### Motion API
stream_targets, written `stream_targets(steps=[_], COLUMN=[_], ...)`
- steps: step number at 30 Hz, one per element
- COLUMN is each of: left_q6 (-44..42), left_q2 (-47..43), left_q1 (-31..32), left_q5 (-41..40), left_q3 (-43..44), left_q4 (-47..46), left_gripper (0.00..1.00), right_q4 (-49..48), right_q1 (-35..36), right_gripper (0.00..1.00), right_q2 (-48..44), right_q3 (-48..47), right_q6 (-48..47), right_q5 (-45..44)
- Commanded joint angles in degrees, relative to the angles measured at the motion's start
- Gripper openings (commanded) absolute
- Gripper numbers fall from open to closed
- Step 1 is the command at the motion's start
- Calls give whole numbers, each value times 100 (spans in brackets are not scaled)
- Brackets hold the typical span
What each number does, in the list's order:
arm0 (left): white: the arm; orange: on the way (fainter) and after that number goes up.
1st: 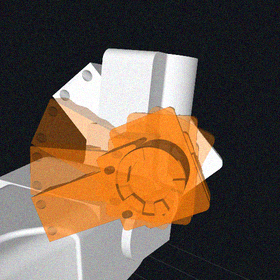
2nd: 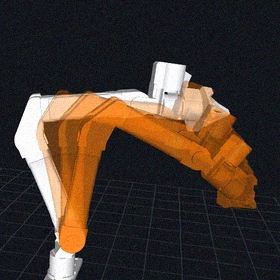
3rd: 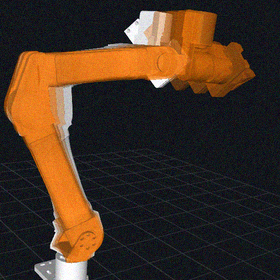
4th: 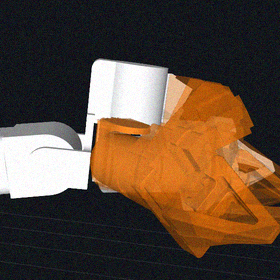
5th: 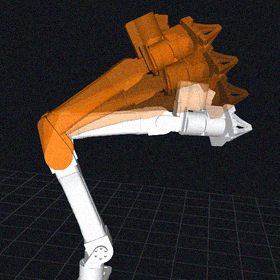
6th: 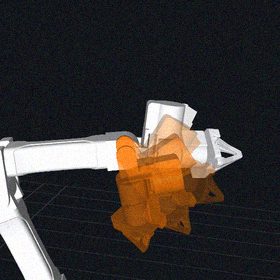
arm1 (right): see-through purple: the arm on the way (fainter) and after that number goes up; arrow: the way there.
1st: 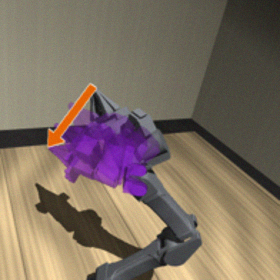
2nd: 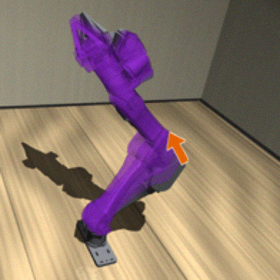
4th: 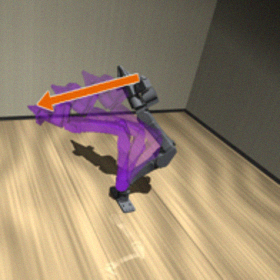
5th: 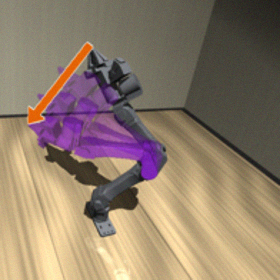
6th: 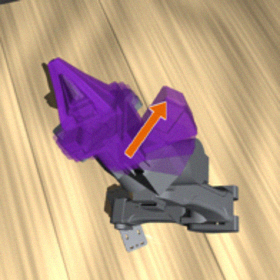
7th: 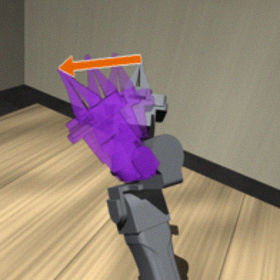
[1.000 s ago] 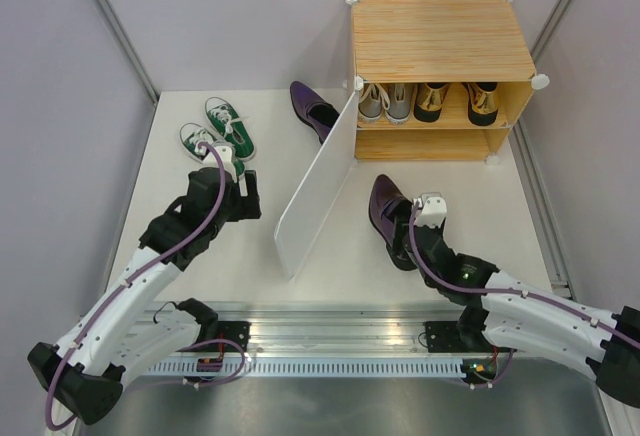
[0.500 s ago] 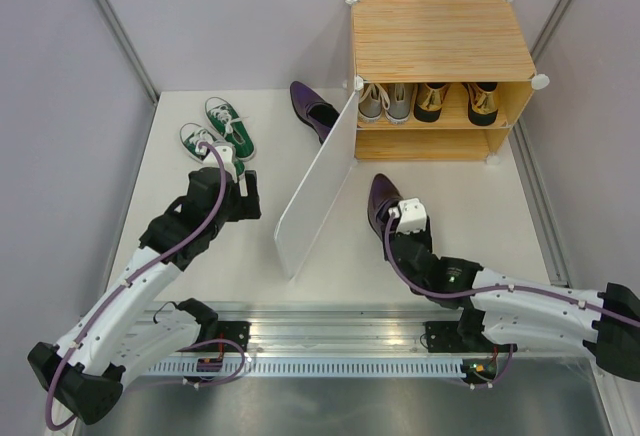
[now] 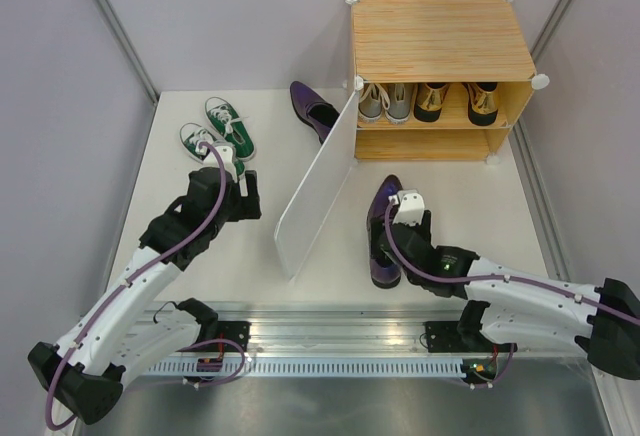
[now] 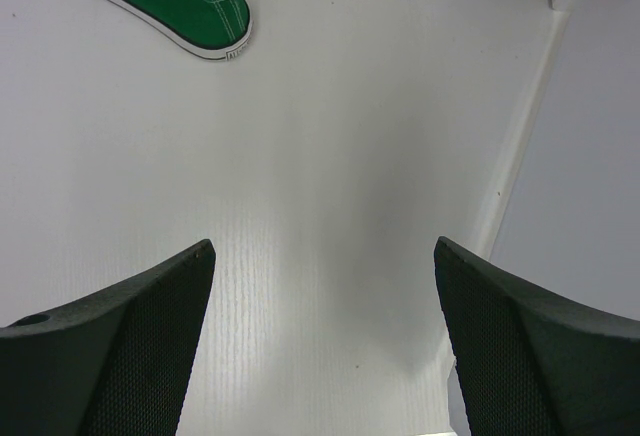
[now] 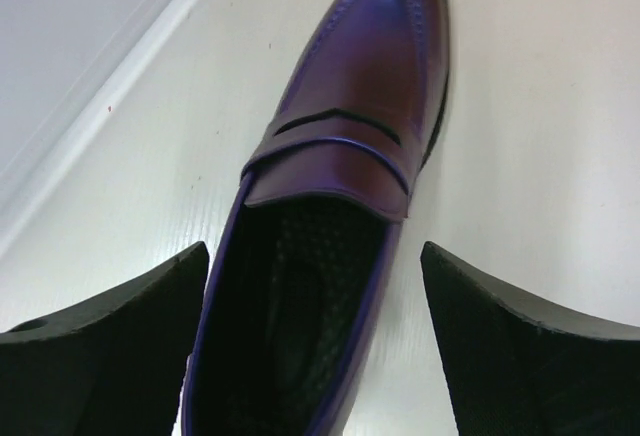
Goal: Place and organize the shoes in the shoe cabinet
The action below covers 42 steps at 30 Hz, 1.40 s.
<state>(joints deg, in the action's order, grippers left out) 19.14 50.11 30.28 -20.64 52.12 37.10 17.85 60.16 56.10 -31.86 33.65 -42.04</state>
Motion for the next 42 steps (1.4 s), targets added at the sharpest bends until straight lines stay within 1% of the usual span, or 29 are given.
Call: stream_targets(steps=[1, 2, 4, 8, 11, 14, 15, 17, 26, 31, 35, 37, 39, 40, 42], left_q6=[-182, -191, -191, -191, -200, -200, -200, -200, -200, -200, -208, -200, -208, -208, -208], left_q2=[8, 8, 8, 25, 25, 17, 25, 25, -1, -18, -1, -10, -10, -10, 8], left_q1=[-22, -22, -14, -14, -14, -14, -14, -14, -14, -14, -14, -14, -14, -14, -14], left_q5=[78, 95, 104, 148, 183, 192, 201, 227, 315, 359, 421, 430, 447, 456, 465], left_q3=[-9, -9, -17, -17, -17, -17, -17, -17, -9, -9, -9, -9, -9, -17, -17], left_q4=[-212, -212, -221, -221, -221, -221, -221, -230, -230, -230, -238, -239, -239, -230, -239], left_gripper=[92, 92, 92, 92, 92, 92, 92, 92, 92, 92, 92, 92, 92, 92, 92], right_q4=[131, 157, 201, 202, 228, 446, 517, 588, 571, 483, 107, -105, -351, -422, -475], right_q1=[-224, -311, -373, -479, -479, -479, -470, -479, -470, -479, -497, -584, -680, -707, -786], right_gripper=[91, 95, 98, 98, 98, 98, 98, 98, 98, 98, 98, 98, 94, 86, 75], right_q2=[217, 331, 437, 735, 981, 1210, 1333, 1456, 2185, 2511, 2739, 2775, 2723, 2688, 2521], right_q3=[-277, -286, -295, -312, -391, -514, -593, -637, -840, -682, -418, -234, -102, -67, -57], right_q6=[282, 291, 379, 651, 862, 1222, 1414, 1539, 2118, 2242, 2322, 2322, 2278, 2173, 2076], right_q5=[783, 837, 882, 1188, 1242, 1102, 910, 812, 698, 706, 846, 1057, 1171, 1233, 1260])
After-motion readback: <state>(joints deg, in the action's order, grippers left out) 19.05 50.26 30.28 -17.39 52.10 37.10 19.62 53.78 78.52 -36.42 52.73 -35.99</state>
